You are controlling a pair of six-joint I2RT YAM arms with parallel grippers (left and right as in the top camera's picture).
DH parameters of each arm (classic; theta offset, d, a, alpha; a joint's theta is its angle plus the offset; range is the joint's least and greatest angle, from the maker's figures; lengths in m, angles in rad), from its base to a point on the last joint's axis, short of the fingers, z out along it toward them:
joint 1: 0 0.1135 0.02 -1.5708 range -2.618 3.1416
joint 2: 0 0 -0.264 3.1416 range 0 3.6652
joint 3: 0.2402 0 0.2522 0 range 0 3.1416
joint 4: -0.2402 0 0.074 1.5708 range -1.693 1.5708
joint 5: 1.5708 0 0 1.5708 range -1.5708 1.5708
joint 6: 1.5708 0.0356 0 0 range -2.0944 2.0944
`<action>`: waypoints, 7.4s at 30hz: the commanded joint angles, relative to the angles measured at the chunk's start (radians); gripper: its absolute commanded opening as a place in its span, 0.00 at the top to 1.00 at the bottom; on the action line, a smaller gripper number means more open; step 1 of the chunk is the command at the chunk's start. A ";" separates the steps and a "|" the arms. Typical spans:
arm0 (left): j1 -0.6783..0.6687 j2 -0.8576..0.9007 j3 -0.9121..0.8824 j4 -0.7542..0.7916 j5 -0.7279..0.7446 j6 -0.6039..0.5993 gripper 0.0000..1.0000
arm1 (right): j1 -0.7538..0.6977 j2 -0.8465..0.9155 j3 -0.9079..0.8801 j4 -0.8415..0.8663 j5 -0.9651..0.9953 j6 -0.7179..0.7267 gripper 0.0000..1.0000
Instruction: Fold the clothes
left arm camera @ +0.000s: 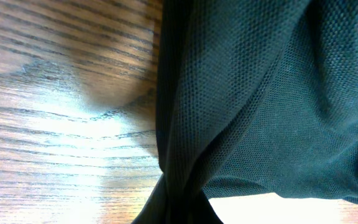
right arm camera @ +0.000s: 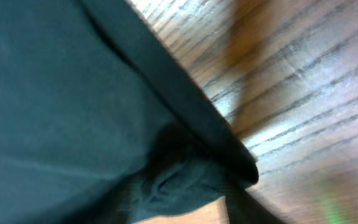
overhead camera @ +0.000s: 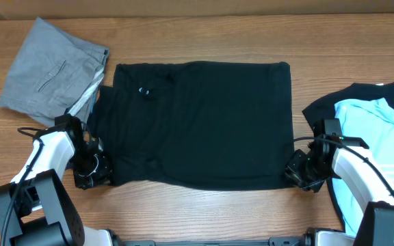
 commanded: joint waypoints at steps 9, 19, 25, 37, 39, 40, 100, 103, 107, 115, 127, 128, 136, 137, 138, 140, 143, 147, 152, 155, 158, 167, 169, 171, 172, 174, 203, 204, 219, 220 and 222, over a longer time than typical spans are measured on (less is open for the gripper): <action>0.012 -0.004 0.016 -0.011 -0.017 -0.004 0.96 | -0.004 0.001 0.018 -0.074 0.003 -0.007 0.96; 0.012 -0.004 0.038 -0.071 -0.066 -0.051 0.96 | -0.004 -0.056 0.017 -0.209 -0.016 0.051 0.96; 0.012 -0.004 0.038 -0.071 -0.089 -0.061 0.96 | -0.004 -0.055 -0.021 -0.198 0.003 0.091 0.96; 0.012 -0.004 0.038 -0.070 -0.089 -0.060 0.96 | -0.004 -0.055 -0.092 -0.114 -0.055 0.100 0.39; 0.012 -0.004 0.038 -0.070 -0.089 -0.060 0.96 | -0.004 -0.055 -0.105 -0.080 -0.074 0.100 0.39; 0.012 -0.004 0.038 -0.070 -0.089 -0.060 0.96 | -0.004 -0.055 -0.107 -0.068 -0.080 0.100 0.39; 0.009 -0.004 0.167 0.299 0.290 0.016 0.96 | -0.004 -0.054 0.147 0.166 -0.054 0.021 0.96; 0.005 -0.004 0.167 0.356 0.320 0.020 0.94 | -0.004 -0.026 0.147 0.232 -0.054 0.020 0.96; -0.007 -0.003 0.167 0.405 0.333 0.032 0.91 | -0.004 -0.019 0.147 0.321 -0.063 0.020 0.96; -0.012 -0.003 0.167 0.380 0.268 0.032 0.92 | -0.004 -0.018 0.147 0.412 -0.064 0.021 0.96; -0.012 -0.003 0.167 0.398 0.248 0.031 0.78 | -0.004 0.029 0.147 0.489 -0.064 0.046 0.93; -0.012 -0.003 0.167 0.399 0.248 0.031 0.71 | -0.004 0.034 0.147 0.497 -0.063 0.045 0.85; -0.002 -0.003 0.174 0.337 0.248 0.072 0.39 | -0.009 -0.003 0.151 0.498 -0.066 -0.055 0.45; 0.001 -0.003 0.181 0.312 0.248 0.091 0.39 | -0.009 -0.023 0.152 0.475 -0.065 -0.083 0.44; 0.002 -0.004 0.188 0.289 0.249 0.106 0.40 | -0.009 -0.034 0.154 0.459 -0.064 -0.099 0.43; 0.002 -0.004 0.206 0.233 0.250 0.131 0.41 | -0.009 -0.059 0.163 0.405 -0.061 -0.129 0.42; 0.001 -0.004 0.227 0.169 0.257 0.160 0.41 | -0.009 -0.087 0.171 0.330 -0.061 -0.145 0.39; -0.019 -0.004 0.233 0.130 0.323 0.212 0.47 | -0.009 -0.090 0.171 0.259 -0.061 -0.142 0.39; -0.076 -0.003 0.232 0.142 0.342 0.216 0.65 | -0.009 -0.085 0.169 0.210 -0.056 -0.142 0.43; -0.124 -0.002 0.226 0.179 0.342 0.240 0.74 | -0.009 -0.056 0.167 0.182 -0.049 -0.141 0.43; -0.173 0.012 0.217 0.222 0.288 0.252 0.75 | -0.009 0.001 0.156 0.177 -0.045 -0.138 0.42; -0.203 0.103 0.216 0.231 0.042 0.105 0.82 | -0.009 0.172 0.152 0.261 -0.016 -0.138 0.44; -0.201 0.126 0.216 0.205 0.002 0.084 0.83 | -0.009 0.180 0.152 0.254 0.008 -0.138 0.69; -0.198 0.149 0.216 0.180 -0.041 0.072 0.85 | -0.009 0.180 0.153 0.232 0.058 -0.138 0.91; -0.196 0.160 0.216 0.167 -0.065 0.071 0.85 | -0.009 0.180 0.153 0.218 0.090 -0.137 0.94; -0.190 0.179 0.216 0.154 -0.100 0.062 0.85 | -0.009 0.180 0.153 0.193 0.143 -0.131 0.96; -0.151 0.029 0.335 -0.009 0.071 0.075 0.41 | -0.009 -0.194 0.367 -0.080 0.193 -0.063 0.29; -0.155 0.032 0.322 0.017 0.076 0.075 0.39 | -0.009 -0.199 0.367 -0.084 0.191 -0.063 0.29; -0.160 0.211 0.172 0.275 0.222 0.080 0.51 | -0.009 -0.196 0.367 -0.097 0.185 -0.071 0.27; -0.160 0.220 0.172 0.275 0.222 0.079 0.59 | -0.009 -0.196 0.367 -0.097 0.185 -0.071 0.27; -0.160 0.234 0.172 0.263 0.220 0.080 0.77 | -0.009 -0.196 0.367 -0.098 0.185 -0.072 0.27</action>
